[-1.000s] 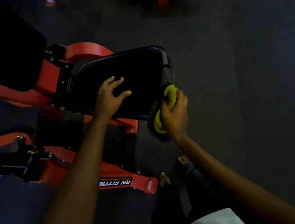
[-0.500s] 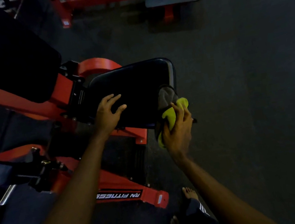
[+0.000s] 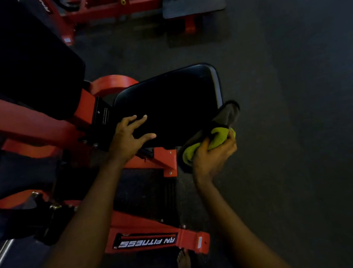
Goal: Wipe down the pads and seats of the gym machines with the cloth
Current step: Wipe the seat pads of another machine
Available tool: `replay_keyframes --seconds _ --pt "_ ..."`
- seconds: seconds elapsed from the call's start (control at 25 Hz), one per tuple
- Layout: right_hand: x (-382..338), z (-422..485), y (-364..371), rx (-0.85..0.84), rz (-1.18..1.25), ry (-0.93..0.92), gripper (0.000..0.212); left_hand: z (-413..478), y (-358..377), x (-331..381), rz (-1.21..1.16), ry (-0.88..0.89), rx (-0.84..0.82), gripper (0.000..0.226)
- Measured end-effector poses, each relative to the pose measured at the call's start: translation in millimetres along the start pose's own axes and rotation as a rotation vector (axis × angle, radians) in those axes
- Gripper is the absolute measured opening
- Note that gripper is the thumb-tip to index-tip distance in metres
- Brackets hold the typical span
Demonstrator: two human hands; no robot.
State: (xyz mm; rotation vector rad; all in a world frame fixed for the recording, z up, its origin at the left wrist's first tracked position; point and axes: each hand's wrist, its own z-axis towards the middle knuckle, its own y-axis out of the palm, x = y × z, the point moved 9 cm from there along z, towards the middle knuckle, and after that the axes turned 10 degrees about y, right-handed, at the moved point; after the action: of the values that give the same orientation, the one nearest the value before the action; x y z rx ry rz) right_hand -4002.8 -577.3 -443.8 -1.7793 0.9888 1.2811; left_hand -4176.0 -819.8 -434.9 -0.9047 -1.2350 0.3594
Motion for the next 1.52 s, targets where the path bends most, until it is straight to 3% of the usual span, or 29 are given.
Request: replay_keyframes --seconds 0.08,0.2,0.4,0.64,0.84,1.0,1.16,1.52 --pt "11.0 -15.7 14.1 0.053 0.025 0.103 0.07 0.5 0.7 -2.8 -0.016 0.019 -0.001 0.066" --pt "19.5 -42.2 22.6 0.064 -0.012 0.108 0.072 -1.9 3.9 -2.0 -0.044 0.056 -0.007 0.066" --pt "13.8 -6.4 7.1 0.155 0.021 0.214 0.041 0.0 5.0 -0.4 -0.009 0.07 -0.047 0.066" --pt "12.8 -5.7 0.6 0.05 -0.183 0.149 0.038 -1.5 4.9 4.2 -0.012 0.092 -0.057 0.066" --pt "-2.7 23.2 -16.7 0.044 -0.195 0.175 0.03 0.6 7.3 8.9 0.087 0.063 -0.156 0.066" --pt "-11.0 39.9 -53.8 -0.096 -0.341 0.211 0.026 2.9 5.8 36.5 -0.033 0.014 -0.149 0.046" --pt "-58.8 59.6 -116.3 -0.164 -0.512 0.195 0.029 10.1 20.4 126.3 -0.113 0.186 -0.27 0.035" --pt "-192.4 85.8 -348.6 0.11 -0.544 0.064 0.028 -9.3 82.5 384.5 -0.198 0.554 -0.475 0.043"
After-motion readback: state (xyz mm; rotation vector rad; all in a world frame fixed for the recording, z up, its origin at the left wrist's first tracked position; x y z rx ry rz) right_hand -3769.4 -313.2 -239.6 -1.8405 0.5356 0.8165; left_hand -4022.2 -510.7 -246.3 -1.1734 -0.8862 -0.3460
